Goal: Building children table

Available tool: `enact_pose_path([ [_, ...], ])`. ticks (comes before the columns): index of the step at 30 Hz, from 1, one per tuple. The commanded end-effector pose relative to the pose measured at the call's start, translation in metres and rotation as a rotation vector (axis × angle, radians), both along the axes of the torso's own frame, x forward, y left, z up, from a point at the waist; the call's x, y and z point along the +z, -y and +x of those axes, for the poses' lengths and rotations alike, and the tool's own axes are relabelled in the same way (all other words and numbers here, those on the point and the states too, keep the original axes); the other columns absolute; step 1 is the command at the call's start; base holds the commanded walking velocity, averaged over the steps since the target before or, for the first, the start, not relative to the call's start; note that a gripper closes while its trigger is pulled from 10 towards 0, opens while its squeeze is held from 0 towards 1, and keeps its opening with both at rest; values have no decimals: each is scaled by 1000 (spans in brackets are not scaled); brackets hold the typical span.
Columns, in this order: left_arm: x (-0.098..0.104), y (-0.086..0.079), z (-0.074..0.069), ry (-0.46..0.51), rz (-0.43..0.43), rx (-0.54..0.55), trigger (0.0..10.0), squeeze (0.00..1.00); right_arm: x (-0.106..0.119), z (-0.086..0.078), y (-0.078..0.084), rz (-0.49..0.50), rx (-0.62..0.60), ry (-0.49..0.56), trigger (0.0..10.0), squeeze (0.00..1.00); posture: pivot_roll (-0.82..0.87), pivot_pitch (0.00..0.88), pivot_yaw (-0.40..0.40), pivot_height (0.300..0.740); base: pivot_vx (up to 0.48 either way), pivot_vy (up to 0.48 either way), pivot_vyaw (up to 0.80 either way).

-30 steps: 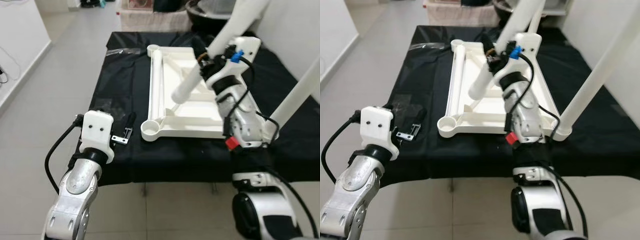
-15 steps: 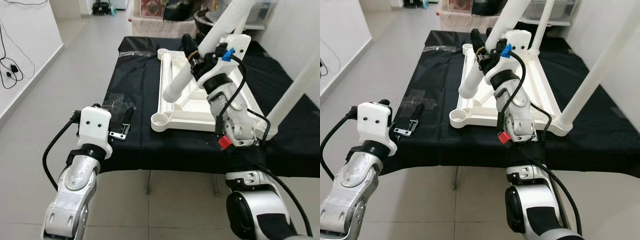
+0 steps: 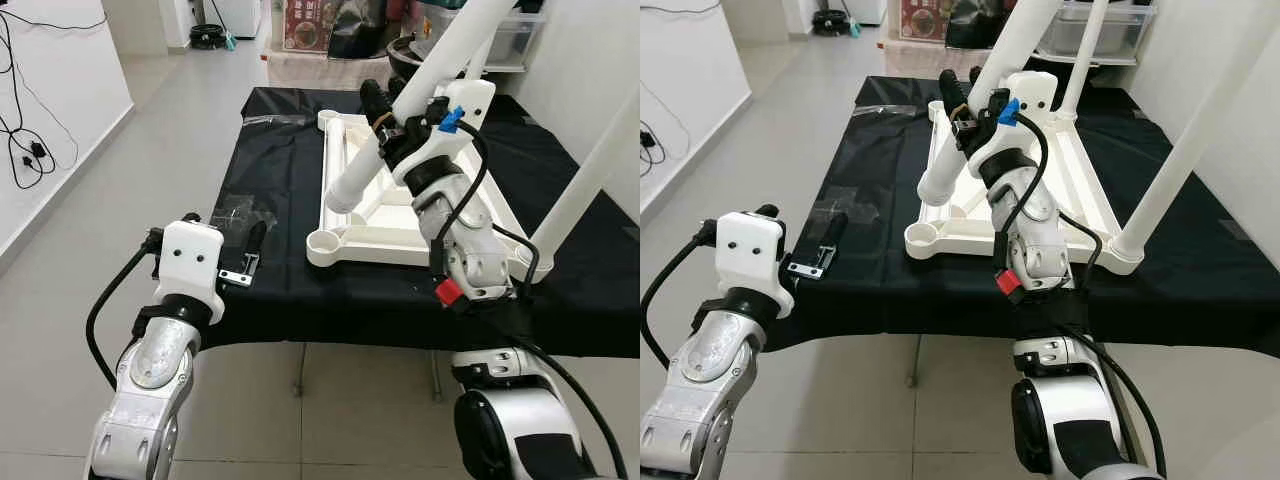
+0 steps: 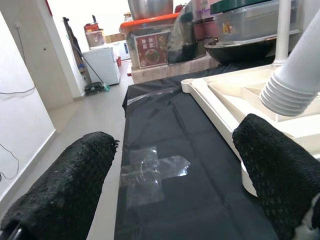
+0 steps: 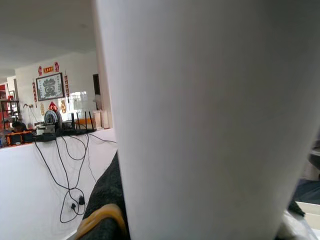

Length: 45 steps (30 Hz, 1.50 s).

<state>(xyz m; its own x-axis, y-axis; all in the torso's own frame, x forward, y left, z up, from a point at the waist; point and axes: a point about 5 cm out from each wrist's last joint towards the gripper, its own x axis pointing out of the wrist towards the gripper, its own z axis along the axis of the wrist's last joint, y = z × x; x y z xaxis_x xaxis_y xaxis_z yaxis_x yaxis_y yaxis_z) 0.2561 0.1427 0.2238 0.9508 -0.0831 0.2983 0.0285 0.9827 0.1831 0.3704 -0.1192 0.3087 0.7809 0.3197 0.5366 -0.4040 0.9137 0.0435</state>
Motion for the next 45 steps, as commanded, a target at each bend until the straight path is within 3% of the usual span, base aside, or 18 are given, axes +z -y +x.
enact_pose_path([
  [1,1,0,2,10,19,7,10000,0,3,-1,1,-8,-8,22,10000,0,99,113,-45,740,255,0,0],
  [19,-1,-1,3,5,22,20,10000,0,2,0,0,-16,-9,22,10000,0,99,115,-50,740,265,0,0],
  [39,-1,-8,4,8,-12,70,10000,0,5,2,1,-25,-11,29,10000,0,96,121,-54,740,0,0,0],
  [45,-2,-2,3,-3,-27,37,10000,0,4,10,-4,-126,80,-9,10000,0,90,126,-56,740,0,0,0],
])
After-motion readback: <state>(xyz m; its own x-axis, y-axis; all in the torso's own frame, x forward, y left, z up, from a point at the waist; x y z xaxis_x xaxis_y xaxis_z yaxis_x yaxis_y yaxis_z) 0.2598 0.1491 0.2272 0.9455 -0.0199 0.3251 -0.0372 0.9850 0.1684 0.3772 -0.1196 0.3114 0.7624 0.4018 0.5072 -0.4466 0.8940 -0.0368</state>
